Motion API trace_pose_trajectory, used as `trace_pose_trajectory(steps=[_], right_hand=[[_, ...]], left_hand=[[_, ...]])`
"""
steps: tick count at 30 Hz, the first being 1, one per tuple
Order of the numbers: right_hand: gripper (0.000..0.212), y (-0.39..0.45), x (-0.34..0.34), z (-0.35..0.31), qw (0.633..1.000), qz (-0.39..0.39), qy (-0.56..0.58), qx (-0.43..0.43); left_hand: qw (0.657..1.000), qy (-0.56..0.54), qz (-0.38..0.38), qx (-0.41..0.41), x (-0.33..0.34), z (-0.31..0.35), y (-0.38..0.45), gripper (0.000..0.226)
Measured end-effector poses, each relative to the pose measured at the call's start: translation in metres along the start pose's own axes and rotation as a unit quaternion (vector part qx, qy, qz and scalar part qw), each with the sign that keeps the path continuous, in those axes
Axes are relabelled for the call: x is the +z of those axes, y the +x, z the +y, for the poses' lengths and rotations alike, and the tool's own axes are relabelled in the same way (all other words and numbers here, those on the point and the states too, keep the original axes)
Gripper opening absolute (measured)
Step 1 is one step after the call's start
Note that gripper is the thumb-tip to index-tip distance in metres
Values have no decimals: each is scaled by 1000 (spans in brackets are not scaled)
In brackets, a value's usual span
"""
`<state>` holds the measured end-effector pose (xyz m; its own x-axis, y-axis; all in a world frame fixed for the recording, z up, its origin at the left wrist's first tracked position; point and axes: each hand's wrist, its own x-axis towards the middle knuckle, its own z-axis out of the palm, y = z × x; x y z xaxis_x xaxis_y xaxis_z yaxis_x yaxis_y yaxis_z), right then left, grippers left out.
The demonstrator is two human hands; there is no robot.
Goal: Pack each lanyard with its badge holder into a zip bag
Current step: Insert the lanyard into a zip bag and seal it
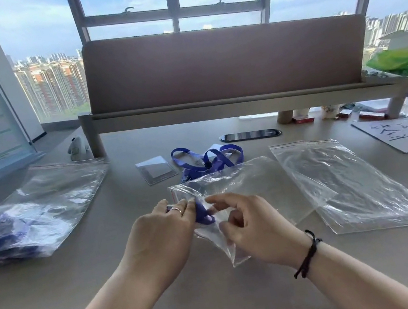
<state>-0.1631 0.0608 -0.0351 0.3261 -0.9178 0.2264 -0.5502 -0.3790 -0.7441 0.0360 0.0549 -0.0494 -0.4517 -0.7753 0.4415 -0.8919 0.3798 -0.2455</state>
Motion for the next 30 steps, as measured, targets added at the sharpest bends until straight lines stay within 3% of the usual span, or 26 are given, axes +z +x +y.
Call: trace_pose_trajectory(steps=[5,8,10,12,15,18,24,30], right_hand=[[49,0,6,-2,998,-1,55,-10],[46,0,7,0,996,16,89,-6],[42,0,9,-1,991,15,134,-3],[40,0,11,-5,980,16,198,1],[43,1,5,-8,950,31,310,16],[38,3,-1,-7,934,60,351,32],[26,8,-4,-3,880,117,451,90],[23,9,-8,-1,865,134,472,103]], left_hand=[[999,23,27,18,-3,17,1,38],[999,4,26,28,4,21,2,43],[997,-39,38,49,8,24,1,41],[988,-140,49,47,8,23,1,21],[933,-354,62,-3,7,19,3,17],[891,-448,66,-39,4,15,3,44],[875,-448,104,-149,3,6,2,59],[850,-444,167,-231,-4,14,2,35]])
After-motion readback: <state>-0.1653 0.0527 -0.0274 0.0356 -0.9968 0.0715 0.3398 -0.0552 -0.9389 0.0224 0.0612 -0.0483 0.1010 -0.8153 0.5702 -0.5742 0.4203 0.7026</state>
